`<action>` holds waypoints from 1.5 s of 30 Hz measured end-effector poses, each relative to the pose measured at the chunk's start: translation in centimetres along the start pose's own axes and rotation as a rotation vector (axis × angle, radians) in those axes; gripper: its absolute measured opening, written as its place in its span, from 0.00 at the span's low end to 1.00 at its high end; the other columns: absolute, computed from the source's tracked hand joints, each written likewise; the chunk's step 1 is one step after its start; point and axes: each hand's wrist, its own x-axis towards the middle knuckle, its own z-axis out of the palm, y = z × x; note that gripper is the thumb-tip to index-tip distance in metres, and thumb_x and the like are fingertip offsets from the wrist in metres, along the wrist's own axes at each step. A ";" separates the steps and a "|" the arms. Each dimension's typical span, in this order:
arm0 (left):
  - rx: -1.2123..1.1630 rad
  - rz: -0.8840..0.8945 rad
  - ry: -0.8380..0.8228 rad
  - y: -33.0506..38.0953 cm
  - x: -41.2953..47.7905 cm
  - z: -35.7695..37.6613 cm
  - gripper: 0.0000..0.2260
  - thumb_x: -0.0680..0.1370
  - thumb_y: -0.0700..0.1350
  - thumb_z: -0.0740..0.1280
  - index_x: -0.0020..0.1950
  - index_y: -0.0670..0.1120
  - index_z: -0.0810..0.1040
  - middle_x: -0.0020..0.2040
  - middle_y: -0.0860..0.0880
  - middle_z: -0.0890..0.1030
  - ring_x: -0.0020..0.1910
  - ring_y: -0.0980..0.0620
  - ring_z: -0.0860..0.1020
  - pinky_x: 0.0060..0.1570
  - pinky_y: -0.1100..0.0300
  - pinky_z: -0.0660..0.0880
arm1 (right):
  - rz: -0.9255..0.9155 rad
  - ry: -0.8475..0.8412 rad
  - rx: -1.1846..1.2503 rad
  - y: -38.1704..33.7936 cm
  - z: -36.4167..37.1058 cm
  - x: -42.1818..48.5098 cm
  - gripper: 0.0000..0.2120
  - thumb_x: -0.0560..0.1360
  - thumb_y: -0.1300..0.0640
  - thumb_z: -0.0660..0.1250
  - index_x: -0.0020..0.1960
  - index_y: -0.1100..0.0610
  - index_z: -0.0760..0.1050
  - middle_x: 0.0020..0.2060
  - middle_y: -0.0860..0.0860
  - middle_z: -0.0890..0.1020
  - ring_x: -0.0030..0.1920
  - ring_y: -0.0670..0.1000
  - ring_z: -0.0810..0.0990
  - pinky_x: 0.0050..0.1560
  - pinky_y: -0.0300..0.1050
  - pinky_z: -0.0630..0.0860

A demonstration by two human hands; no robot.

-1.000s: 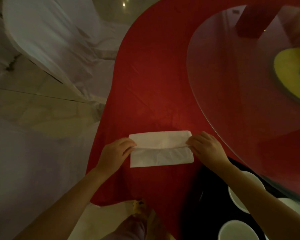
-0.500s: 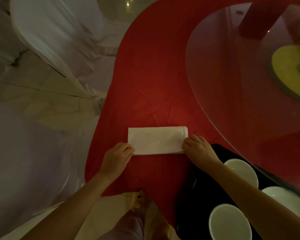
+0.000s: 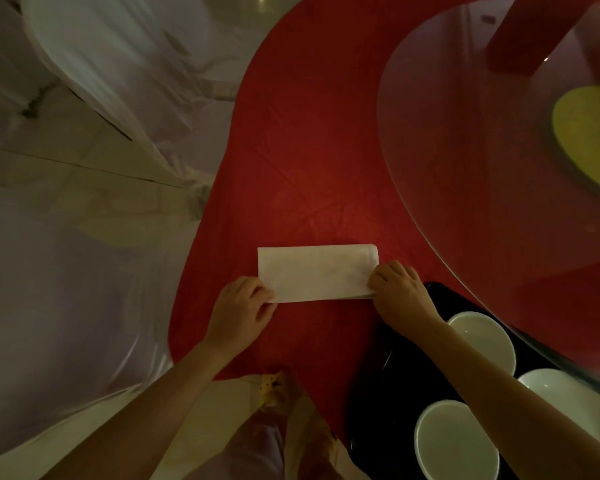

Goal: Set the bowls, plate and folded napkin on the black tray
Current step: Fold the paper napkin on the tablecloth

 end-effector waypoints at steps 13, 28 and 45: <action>0.152 -0.081 -0.290 3.3 5.7 4.7 0.25 0.79 0.53 0.42 0.75 0.47 0.44 0.78 0.46 0.49 0.76 0.48 0.45 0.74 0.45 0.42 | 0.133 0.002 0.198 -7.9 4.6 6.5 0.28 0.80 0.49 0.47 0.75 0.58 0.42 0.76 0.54 0.46 0.75 0.51 0.38 0.75 0.51 0.40; 0.194 -0.143 -0.220 -2.1 6.0 3.9 0.29 0.77 0.59 0.41 0.75 0.46 0.48 0.77 0.47 0.51 0.76 0.50 0.46 0.74 0.44 0.42 | 0.435 0.080 0.080 -4.2 5.4 5.3 0.30 0.78 0.41 0.39 0.75 0.56 0.41 0.76 0.52 0.46 0.76 0.52 0.42 0.75 0.52 0.39; -0.301 0.031 -0.330 5.8 13.2 2.6 0.24 0.74 0.37 0.60 0.70 0.43 0.65 0.66 0.43 0.73 0.66 0.46 0.68 0.67 0.51 0.64 | 0.939 0.015 0.878 -1.3 0.2 7.3 0.22 0.70 0.61 0.69 0.60 0.63 0.65 0.59 0.60 0.73 0.50 0.54 0.73 0.44 0.44 0.71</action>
